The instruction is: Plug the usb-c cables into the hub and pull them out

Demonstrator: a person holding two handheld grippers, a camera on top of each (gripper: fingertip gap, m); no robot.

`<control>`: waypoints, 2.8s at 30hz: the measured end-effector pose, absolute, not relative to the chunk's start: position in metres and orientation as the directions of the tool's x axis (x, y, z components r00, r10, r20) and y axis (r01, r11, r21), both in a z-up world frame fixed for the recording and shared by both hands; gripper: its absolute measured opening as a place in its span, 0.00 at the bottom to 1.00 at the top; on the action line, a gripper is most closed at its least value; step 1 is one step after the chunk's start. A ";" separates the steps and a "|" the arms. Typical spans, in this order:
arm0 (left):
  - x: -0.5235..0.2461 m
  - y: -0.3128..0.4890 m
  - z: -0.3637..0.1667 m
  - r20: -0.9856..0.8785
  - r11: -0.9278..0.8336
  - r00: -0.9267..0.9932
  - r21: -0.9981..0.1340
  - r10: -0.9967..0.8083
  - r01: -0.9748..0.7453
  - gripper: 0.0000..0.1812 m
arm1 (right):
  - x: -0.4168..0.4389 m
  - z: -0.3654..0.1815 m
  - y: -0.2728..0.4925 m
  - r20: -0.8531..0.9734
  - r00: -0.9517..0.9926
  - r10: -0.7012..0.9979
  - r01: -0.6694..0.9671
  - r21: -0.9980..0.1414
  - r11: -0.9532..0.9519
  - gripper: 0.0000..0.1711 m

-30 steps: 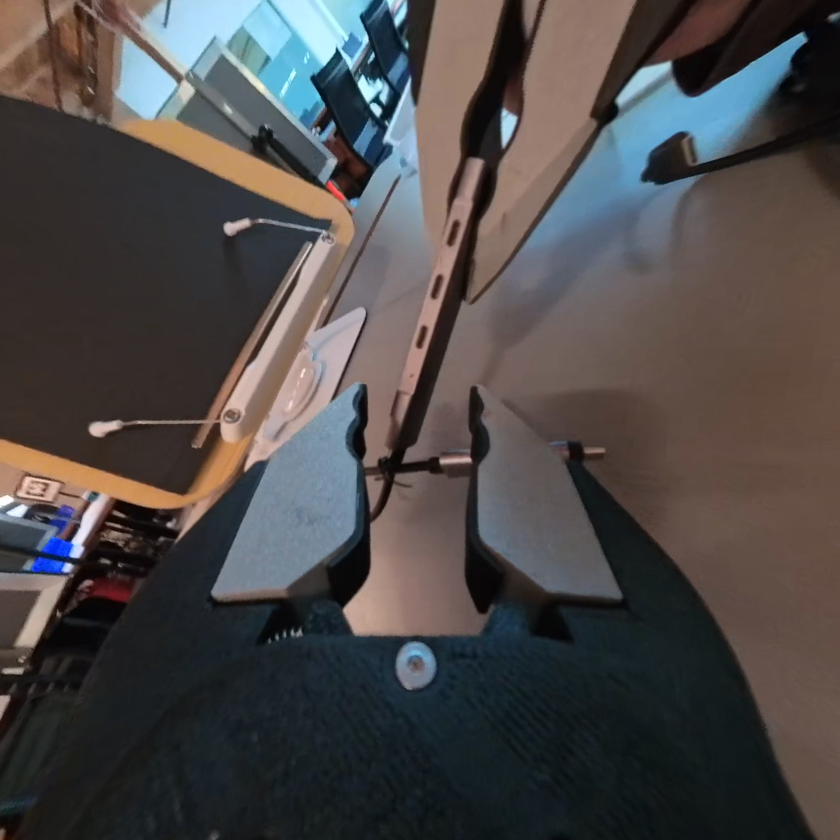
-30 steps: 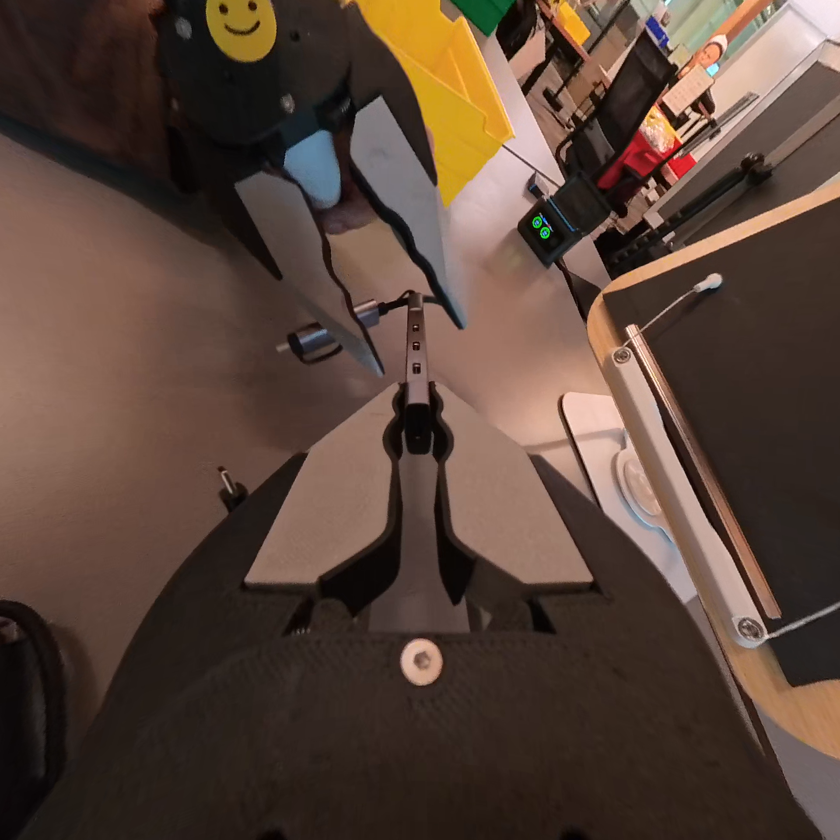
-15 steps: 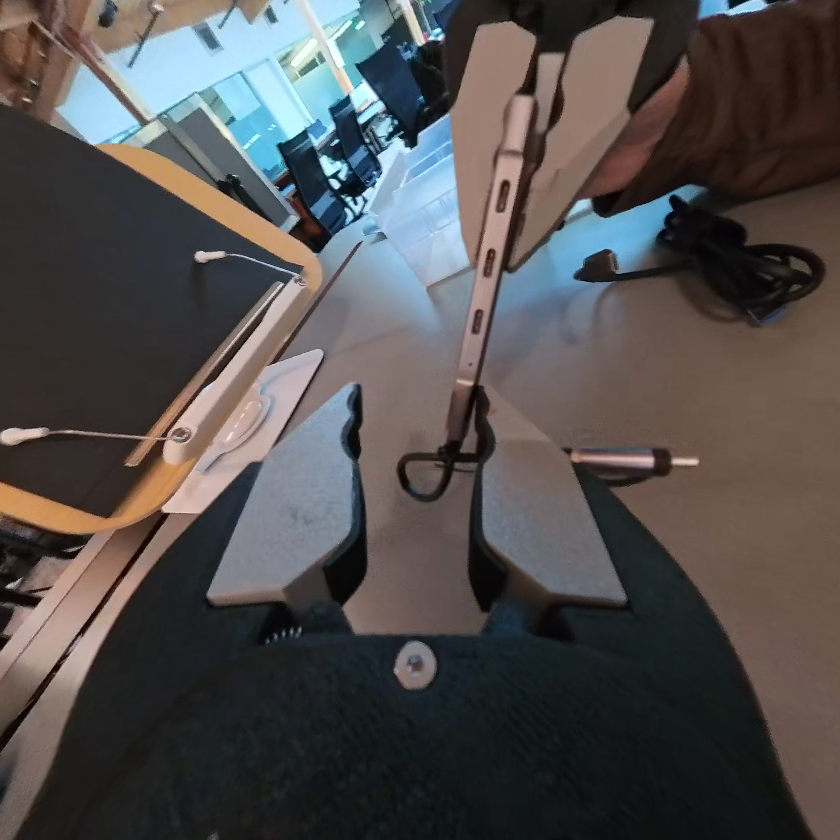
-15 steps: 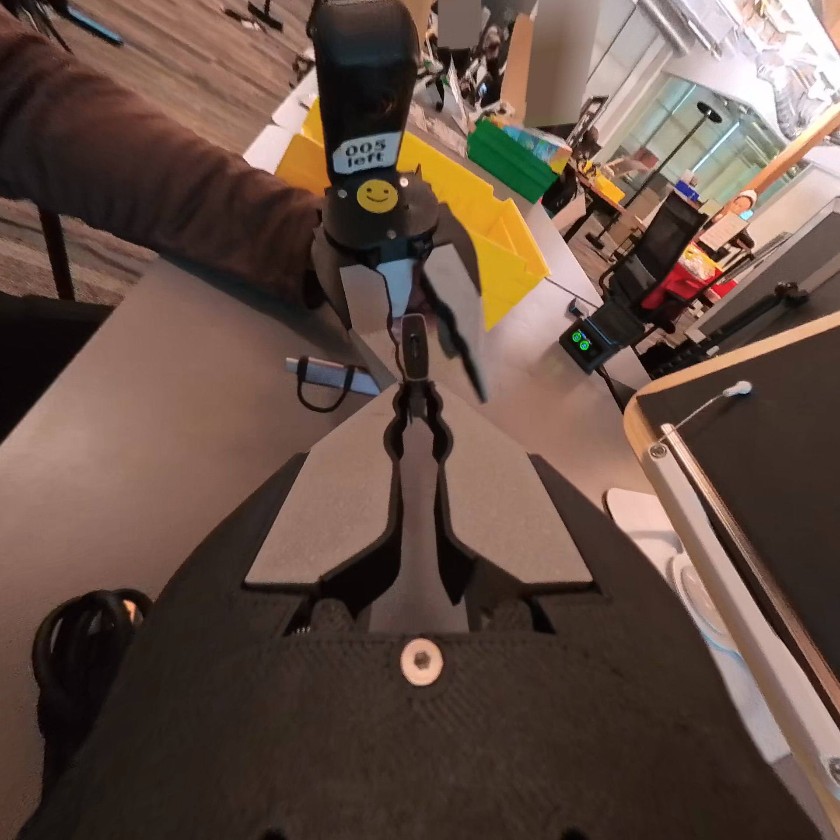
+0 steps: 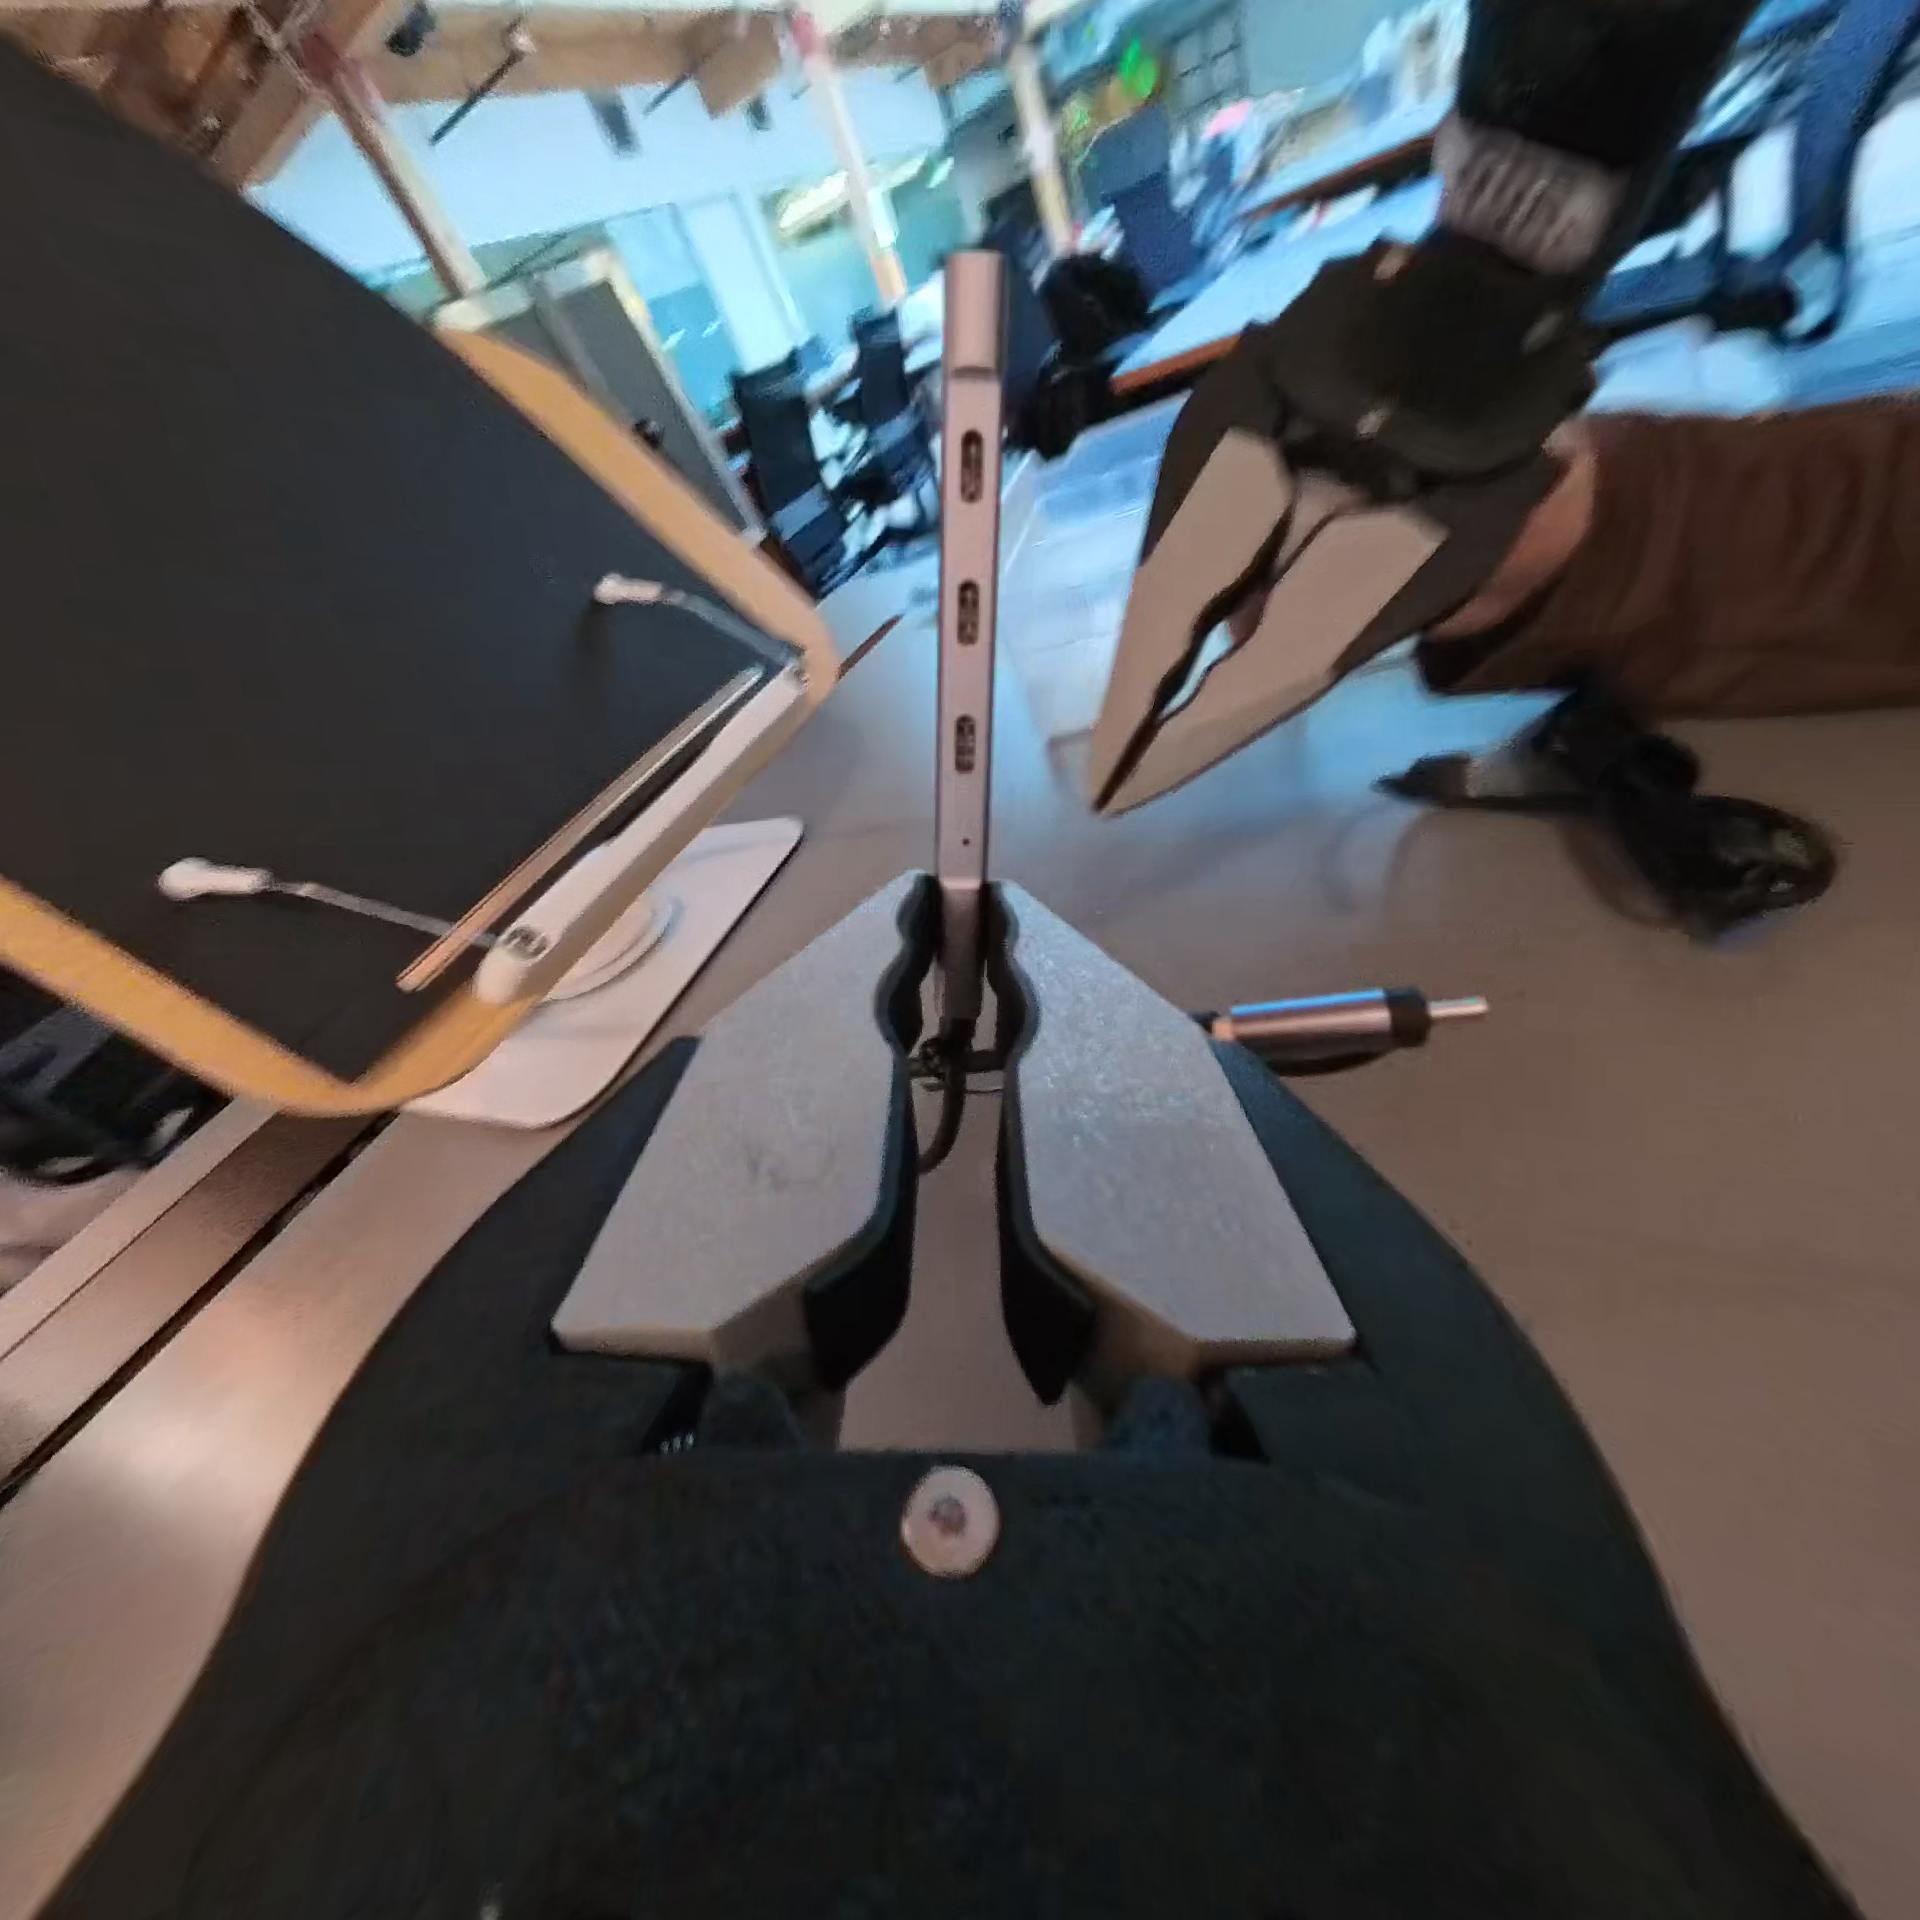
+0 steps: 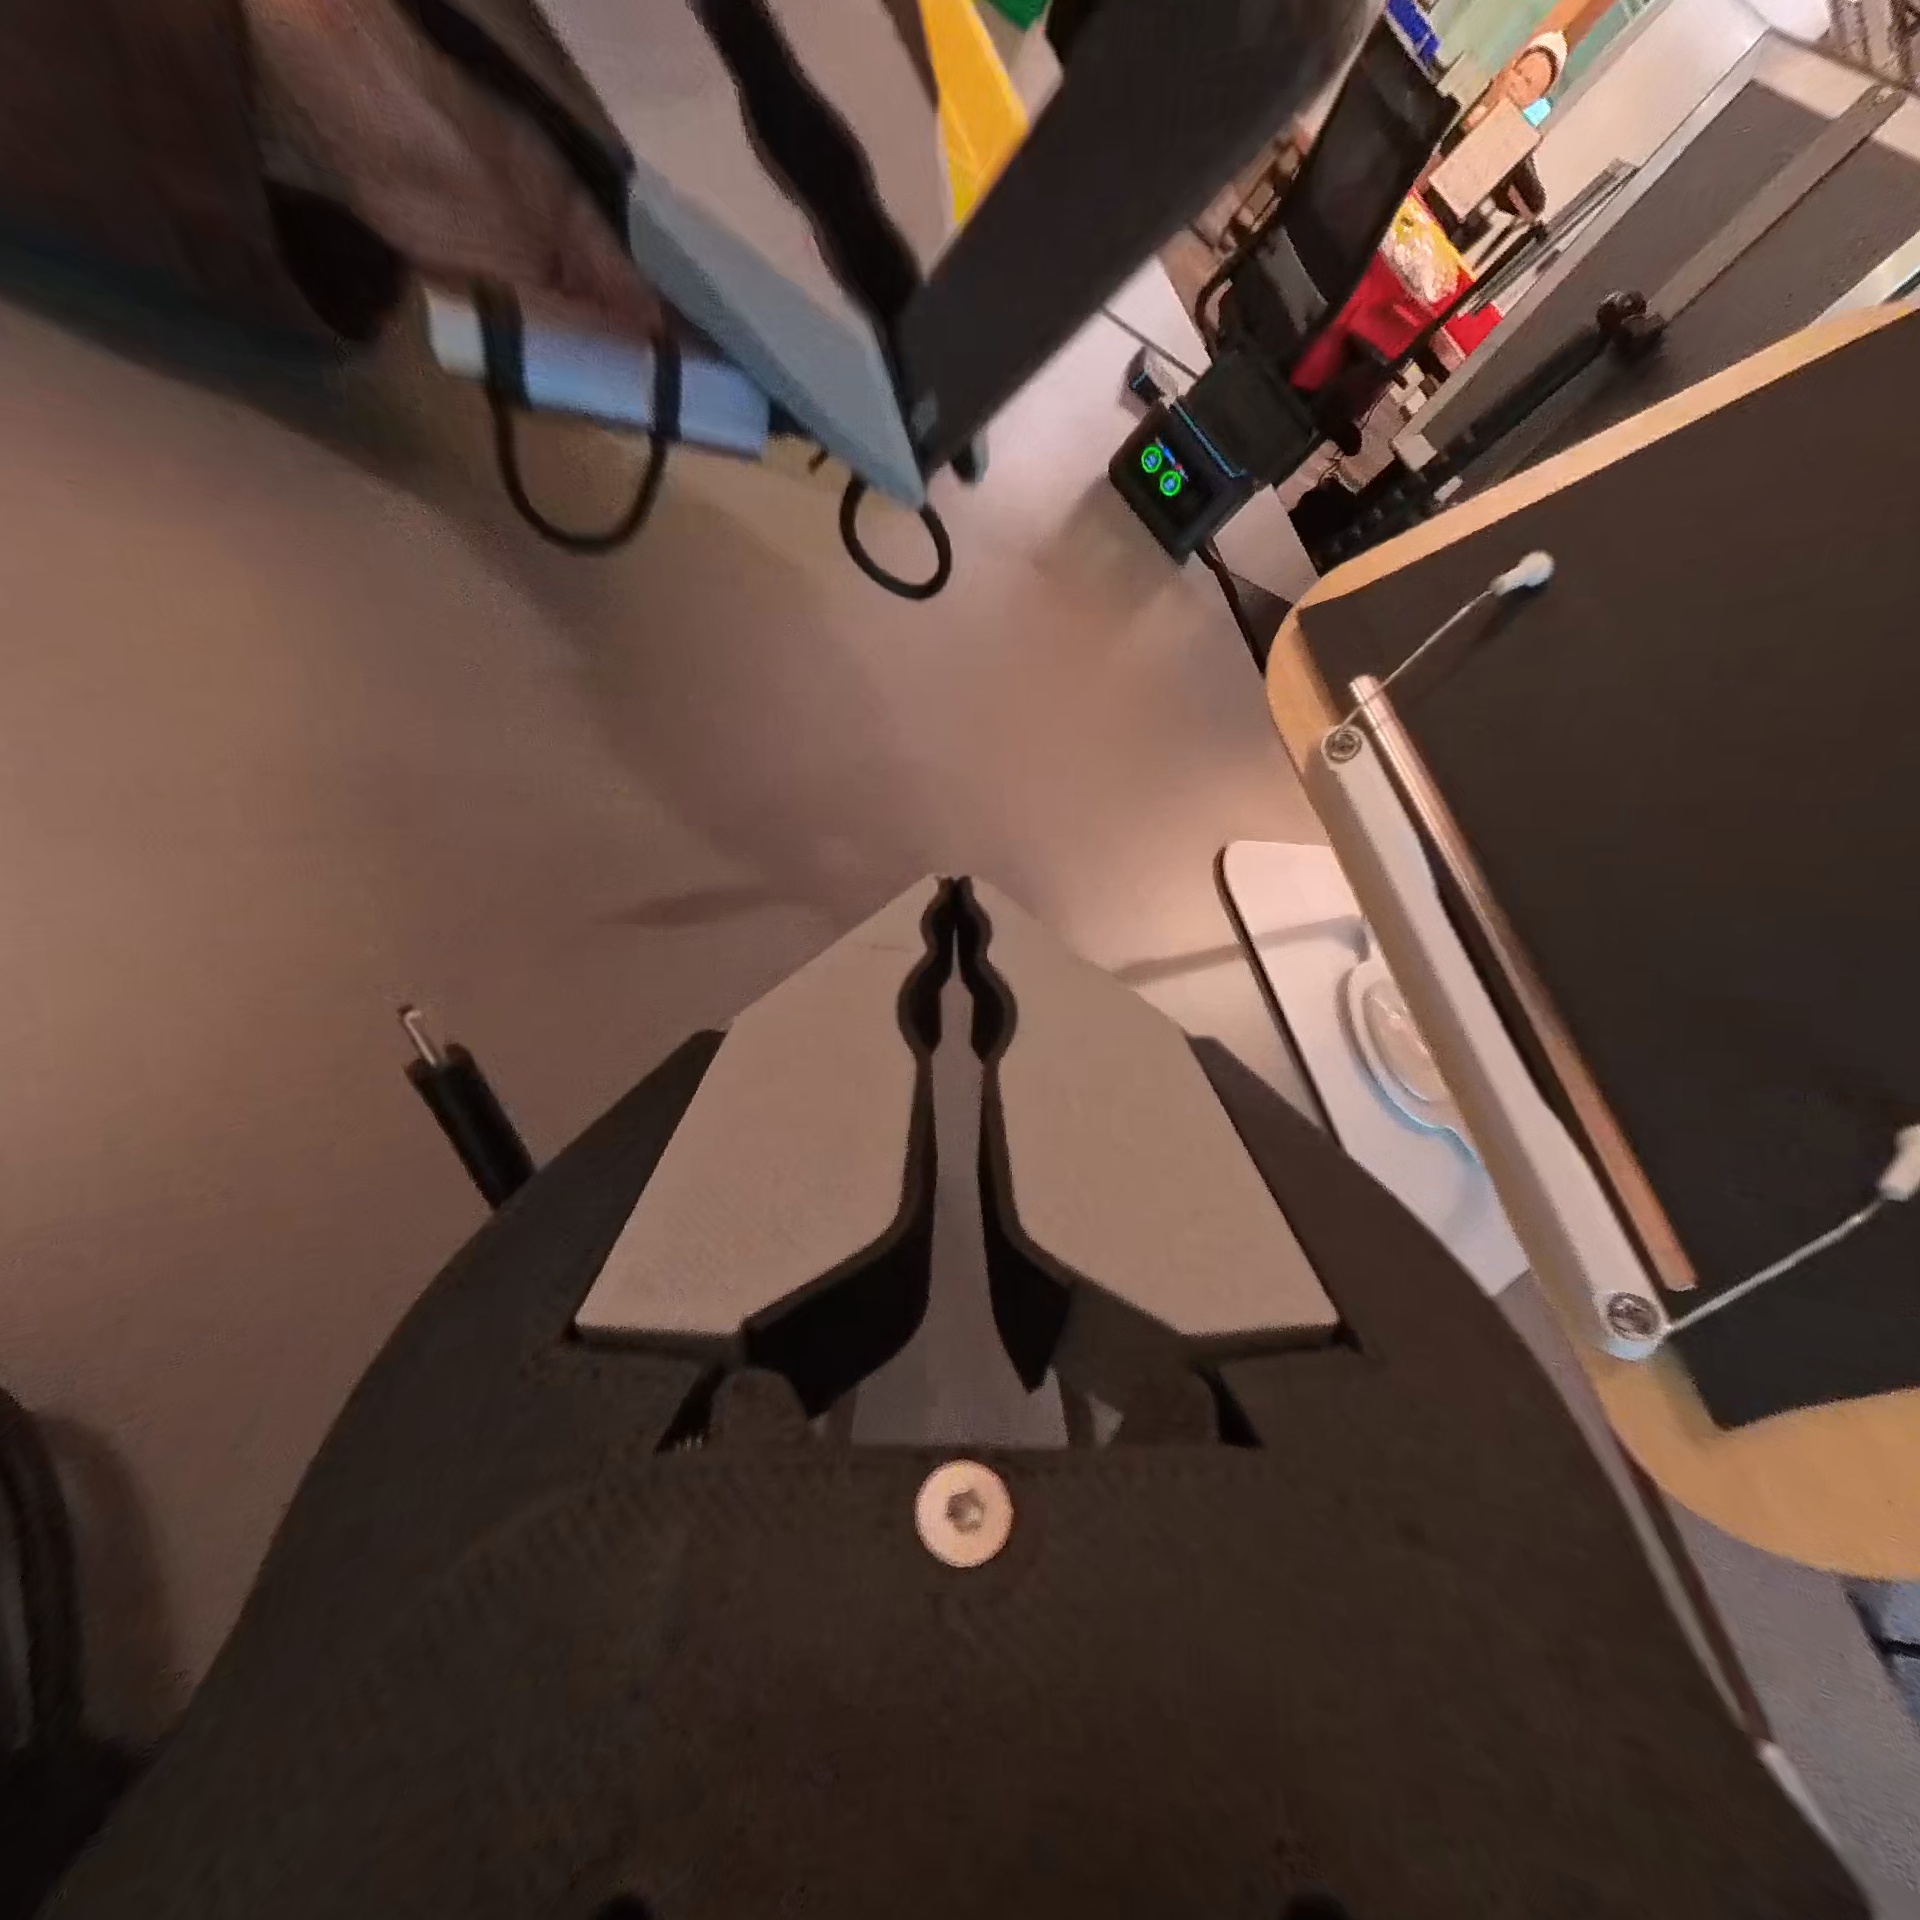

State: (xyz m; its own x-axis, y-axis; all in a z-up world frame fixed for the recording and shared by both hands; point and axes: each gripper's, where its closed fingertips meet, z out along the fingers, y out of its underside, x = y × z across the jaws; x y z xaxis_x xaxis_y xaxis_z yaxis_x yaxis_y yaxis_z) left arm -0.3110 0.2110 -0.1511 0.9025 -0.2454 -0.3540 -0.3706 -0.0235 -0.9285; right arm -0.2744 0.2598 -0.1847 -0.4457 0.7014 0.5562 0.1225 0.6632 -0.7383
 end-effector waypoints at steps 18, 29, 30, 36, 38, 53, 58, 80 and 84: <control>-0.325 0.227 -0.228 -0.664 -0.354 0.698 -0.606 -0.268 -0.713 0.03 | -0.291 -0.202 0.232 0.654 -0.431 0.621 0.132 -0.635 0.761 0.32; -0.324 0.230 -0.234 -0.814 -0.409 0.501 -0.367 -0.294 -0.836 0.04 | -0.306 -0.222 0.232 0.798 -0.427 0.425 0.188 -0.381 0.905 0.12; -0.324 0.230 -0.234 -0.817 -0.414 0.496 -0.359 -0.293 -0.836 0.04 | -0.307 -0.222 0.236 0.813 -0.415 0.408 0.205 -0.353 0.913 0.09; -0.320 0.233 -0.229 -0.809 -0.386 0.522 -0.407 -0.268 -0.828 0.04 | -0.302 -0.222 0.239 0.775 -0.437 0.456 0.215 -0.403 0.890 0.03; -0.313 0.231 -0.219 -0.769 -0.299 0.586 -0.514 -0.256 -0.804 0.04 | -0.298 -0.215 0.237 0.750 -0.433 0.500 0.170 -0.476 0.863 0.04; -0.324 0.200 -0.116 -0.120 0.176 0.976 -0.980 -0.182 -0.088 0.32 | -0.281 -0.151 0.260 0.581 -0.329 0.744 0.030 -0.781 0.624 0.03; -0.328 0.215 -0.155 -0.089 -0.019 0.978 -0.995 -0.191 -0.094 0.36 | -0.268 -0.123 0.249 0.451 -0.399 0.798 -0.113 -0.888 0.445 0.02; -0.242 0.201 -0.143 -0.332 0.203 0.838 -0.942 -0.434 -0.269 0.11 | -0.261 -0.184 0.202 0.387 -0.683 0.619 -0.023 -0.859 0.512 0.03; -0.232 0.204 -0.156 -0.429 0.194 0.796 -0.903 -0.428 -0.382 0.05 | -0.263 -0.204 0.201 0.419 -0.694 0.586 0.022 -0.801 0.598 0.04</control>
State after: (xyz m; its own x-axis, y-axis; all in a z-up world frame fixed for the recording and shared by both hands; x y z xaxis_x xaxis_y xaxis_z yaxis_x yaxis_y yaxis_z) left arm -0.2323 0.2043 -0.1558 0.7957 -0.4278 -0.4288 -0.3823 0.1944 -0.9034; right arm -0.2635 0.2009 -0.2042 -0.6939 0.5859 0.4186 0.0222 0.5985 -0.8008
